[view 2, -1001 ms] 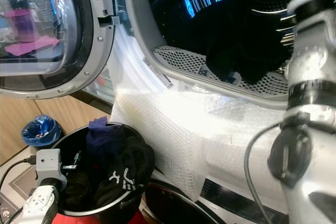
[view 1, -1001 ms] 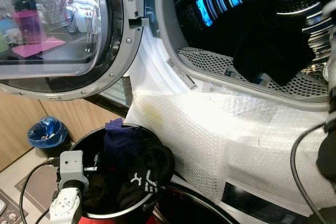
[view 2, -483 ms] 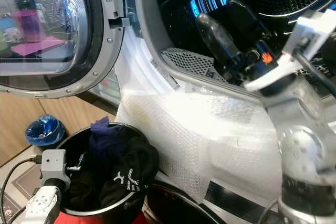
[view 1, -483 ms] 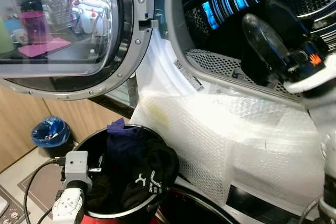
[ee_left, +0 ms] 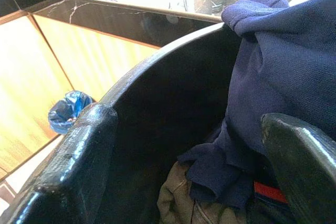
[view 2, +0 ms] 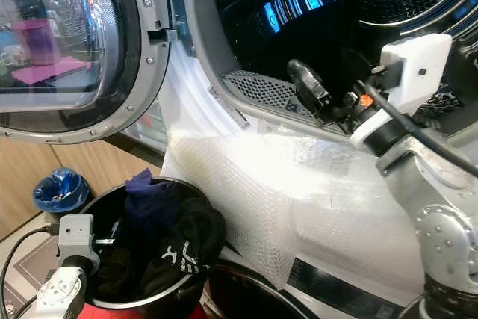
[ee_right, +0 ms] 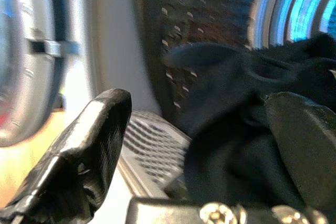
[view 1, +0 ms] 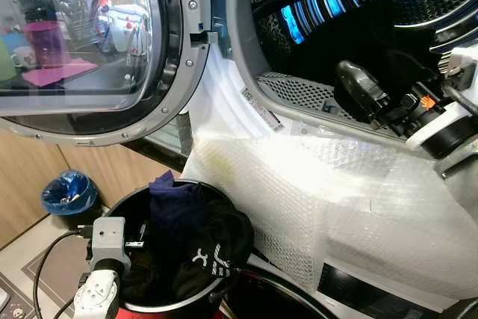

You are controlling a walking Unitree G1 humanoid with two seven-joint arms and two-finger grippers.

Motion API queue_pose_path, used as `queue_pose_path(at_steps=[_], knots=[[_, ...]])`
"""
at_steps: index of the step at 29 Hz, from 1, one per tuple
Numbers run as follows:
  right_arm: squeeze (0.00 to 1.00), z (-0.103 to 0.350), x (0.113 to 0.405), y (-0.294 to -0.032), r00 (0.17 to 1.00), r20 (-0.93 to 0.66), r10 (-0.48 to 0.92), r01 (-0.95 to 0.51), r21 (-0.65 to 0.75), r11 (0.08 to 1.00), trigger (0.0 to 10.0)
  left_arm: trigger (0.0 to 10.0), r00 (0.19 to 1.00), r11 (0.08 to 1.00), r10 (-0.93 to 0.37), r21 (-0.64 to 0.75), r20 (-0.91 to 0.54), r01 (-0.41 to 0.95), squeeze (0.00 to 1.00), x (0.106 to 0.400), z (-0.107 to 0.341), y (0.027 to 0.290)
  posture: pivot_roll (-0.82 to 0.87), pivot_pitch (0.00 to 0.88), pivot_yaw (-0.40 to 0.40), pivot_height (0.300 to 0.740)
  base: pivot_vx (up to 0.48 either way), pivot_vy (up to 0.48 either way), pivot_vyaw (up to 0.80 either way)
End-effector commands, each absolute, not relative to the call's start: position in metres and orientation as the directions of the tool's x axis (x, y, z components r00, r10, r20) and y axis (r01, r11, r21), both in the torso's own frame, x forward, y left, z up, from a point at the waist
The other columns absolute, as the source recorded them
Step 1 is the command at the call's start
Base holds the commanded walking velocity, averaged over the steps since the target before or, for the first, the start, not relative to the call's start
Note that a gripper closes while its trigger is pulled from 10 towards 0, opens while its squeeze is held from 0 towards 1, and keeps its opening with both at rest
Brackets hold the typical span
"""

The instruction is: Clothes washing

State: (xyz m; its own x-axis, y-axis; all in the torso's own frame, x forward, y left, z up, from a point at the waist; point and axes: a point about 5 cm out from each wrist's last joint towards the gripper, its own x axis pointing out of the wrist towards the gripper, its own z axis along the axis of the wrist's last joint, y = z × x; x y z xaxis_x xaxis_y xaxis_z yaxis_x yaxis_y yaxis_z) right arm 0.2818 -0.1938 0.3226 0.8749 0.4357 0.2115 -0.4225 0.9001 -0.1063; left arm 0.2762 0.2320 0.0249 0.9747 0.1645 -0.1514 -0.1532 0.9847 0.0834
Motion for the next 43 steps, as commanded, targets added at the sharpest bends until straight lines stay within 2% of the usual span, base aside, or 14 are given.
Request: queue_pose_path(at_steps=[1, 9, 18, 22, 26, 31, 34, 37, 43], knots=[[0.0, 0.322, 0.28, -0.195, 0.887, 0.178, 0.425, -0.407, -0.13, 0.904, 10.0, 10.0, 0.911, 0.994, 0.111, 0.045, -0.398, -0.102, 0.0, 0.247, -0.021, 0.214, -0.03, 0.0, -0.045, 0.74, 0.0, 0.0, 0.0], [0.0, 0.315, 0.297, -0.186, 0.891, 0.05, 0.452, -0.442, -0.139, 0.886, 10.0, 10.0, 0.91, 0.994, 0.109, 0.039, -0.401, -0.102, 0.0, 0.247, -0.021, 0.211, -0.02, 0.0, -0.058, 0.74, 0.0, 0.0, 0.0], [0.0, 0.313, 0.315, -0.167, 0.863, -0.013, 0.504, -0.501, -0.142, 0.854, 10.0, 10.0, 0.908, 0.993, 0.119, 0.036, -0.402, -0.114, 0.0, 0.245, -0.023, 0.21, -0.01, 0.0, -0.071, 0.74, 0.0, 0.0, 0.0], [0.0, 0.322, 0.336, -0.158, 0.87, -0.016, 0.493, -0.489, -0.149, 0.859, 10.0, 10.0, 0.907, 0.992, 0.123, 0.037, -0.403, -0.118, 0.0, 0.245, -0.023, 0.21, 0.0, 0.0, -0.07, 0.74, 0.0, 0.0, 0.0], [0.0, 0.329, 0.353, -0.162, 0.9, -0.02, 0.435, -0.432, -0.164, 0.887, 10.0, 10.0, 0.907, 0.993, 0.119, 0.037, -0.404, -0.114, 0.0, 0.245, -0.023, 0.209, 0.01, 0.0, -0.078, 0.74, 0.0, 0.0, 0.0], [0.0, 0.325, 0.385, -0.183, 0.938, -0.091, 0.335, -0.347, -0.21, 0.914, 10.0, 10.0, 0.903, 0.993, 0.121, 0.038, -0.412, -0.115, 0.0, 0.247, -0.023, 0.208, 0.02, 0.0, -0.084, 0.74, 0.0, 0.0, 0.0], [0.0, 0.327, 0.393, -0.188, 0.944, -0.111, 0.312, -0.33, -0.239, 0.913, 10.0, 10.0, 0.898, 0.993, 0.12, 0.042, -0.422, -0.113, 0.0, 0.245, -0.024, 0.209, 0.03, 0.0, -0.084, 0.74, 0.0, 0.0, 0.0], [0.0, 0.332, 0.4, -0.193, 0.943, -0.113, 0.312, -0.33, -0.203, 0.922, 10.0, 10.0, 0.889, 0.992, 0.125, 0.05, -0.44, -0.115, 0.0, 0.244, -0.026, 0.211, 0.03, 0.0, -0.085, 0.74, 0.0, 0.0, 0.0], [0.0, 0.341, 0.411, -0.213, 0.983, -0.087, 0.162, -0.174, -0.152, 0.973, 10.0, 10.0, 0.883, 0.992, 0.124, 0.056, -0.453, -0.111, 0.0, 0.244, -0.028, 0.21, 0.03, 0.0, -0.088, 0.74, 0.0, 0.0, 0.0]])
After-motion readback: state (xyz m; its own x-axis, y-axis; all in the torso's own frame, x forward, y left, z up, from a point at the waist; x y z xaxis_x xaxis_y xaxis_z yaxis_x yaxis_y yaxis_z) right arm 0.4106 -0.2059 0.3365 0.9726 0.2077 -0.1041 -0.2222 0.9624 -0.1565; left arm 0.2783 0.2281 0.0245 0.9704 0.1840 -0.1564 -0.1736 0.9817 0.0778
